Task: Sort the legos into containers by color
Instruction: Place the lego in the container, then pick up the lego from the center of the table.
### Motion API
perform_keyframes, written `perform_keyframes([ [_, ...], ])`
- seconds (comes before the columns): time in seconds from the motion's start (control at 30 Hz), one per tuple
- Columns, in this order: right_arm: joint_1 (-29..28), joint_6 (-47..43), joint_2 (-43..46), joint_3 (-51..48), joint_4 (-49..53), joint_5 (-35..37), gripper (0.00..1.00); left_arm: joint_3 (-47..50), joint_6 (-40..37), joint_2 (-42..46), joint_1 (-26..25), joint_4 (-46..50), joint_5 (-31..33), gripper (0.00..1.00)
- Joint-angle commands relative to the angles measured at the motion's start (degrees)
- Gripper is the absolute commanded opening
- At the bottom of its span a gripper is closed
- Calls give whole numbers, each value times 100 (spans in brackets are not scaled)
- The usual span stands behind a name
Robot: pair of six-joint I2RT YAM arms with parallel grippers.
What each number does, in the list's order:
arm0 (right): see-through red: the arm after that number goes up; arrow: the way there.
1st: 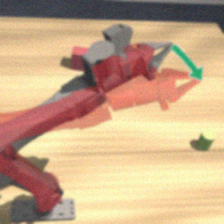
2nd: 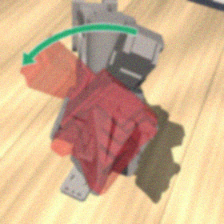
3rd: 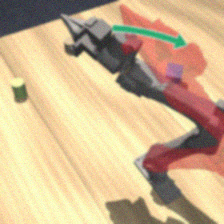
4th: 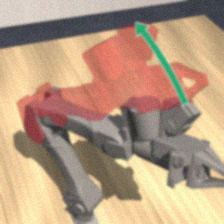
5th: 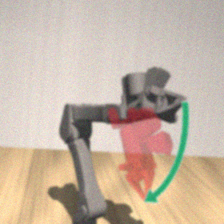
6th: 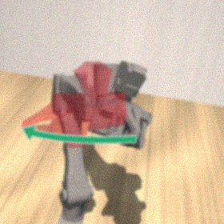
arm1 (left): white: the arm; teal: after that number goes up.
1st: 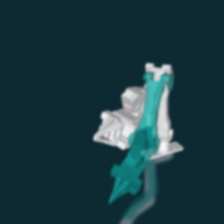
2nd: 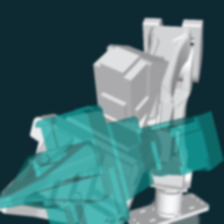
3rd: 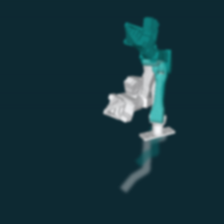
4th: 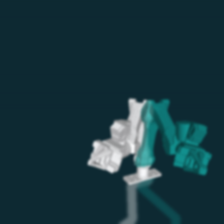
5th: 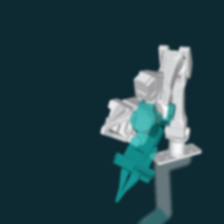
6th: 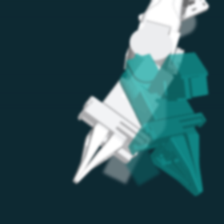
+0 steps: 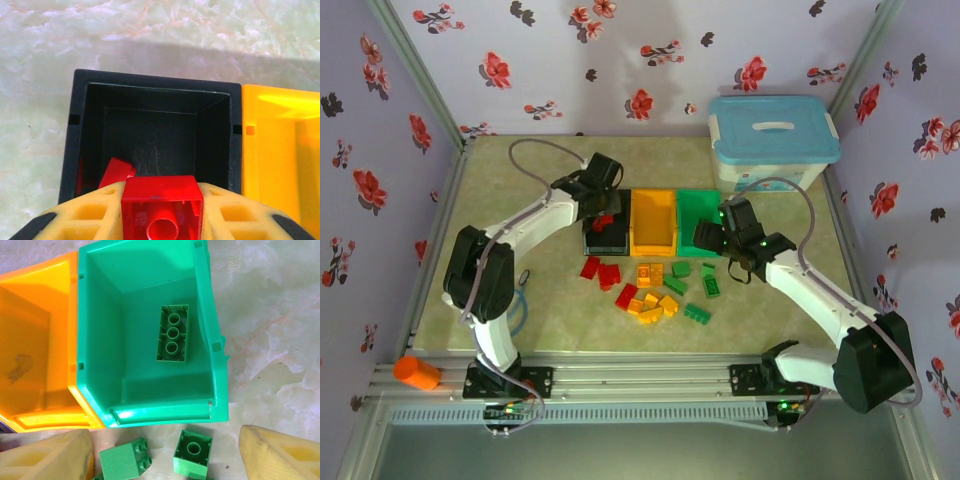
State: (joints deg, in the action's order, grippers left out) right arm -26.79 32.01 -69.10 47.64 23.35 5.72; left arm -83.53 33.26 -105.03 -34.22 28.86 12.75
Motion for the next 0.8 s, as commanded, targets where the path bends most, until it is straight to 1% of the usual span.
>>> perform_keyframes([
  [0.0, -46, 92, 19, -36, -139, -53, 77, -346, -157, -157, 28, 308, -99, 53],
  [0.03, -46, 86, 24, -35, -145, -64, 77, -370, -179, -121, 20, 351, -104, 66],
  [0.07, -46, 86, 33, -35, -151, -62, 77, -351, -196, -49, 12, 350, -99, 71],
  [0.13, -46, 68, 32, -35, -174, -55, 77, -205, -197, 175, -14, 293, -100, 75],
  [0.2, -47, 68, 4, -31, -208, -62, 77, -18, -180, 415, -40, 243, -99, 76],
  [0.3, -55, 64, -62, -22, -297, -135, 77, 323, -148, 740, -88, 230, -98, 76],
  [0.4, -72, 56, -134, 8, -348, -195, 77, 964, -76, 1162, -163, 17, -98, 76],
  [0.53, -129, 5, -200, 5, -471, -271, 77, 1975, 110, 1723, -217, -336, -144, 69],
  [0.6, -159, -18, -235, 9, -529, -292, 77, 2505, 205, 1971, -207, -573, -146, 67],
  [0.7, -195, -33, -329, 65, -578, -324, 77, 3226, 402, 2224, -174, -854, -169, 62],
  [0.77, -226, -31, -399, 118, -588, -334, 77, 3540, 496, 2307, -157, -993, -225, 61],
])
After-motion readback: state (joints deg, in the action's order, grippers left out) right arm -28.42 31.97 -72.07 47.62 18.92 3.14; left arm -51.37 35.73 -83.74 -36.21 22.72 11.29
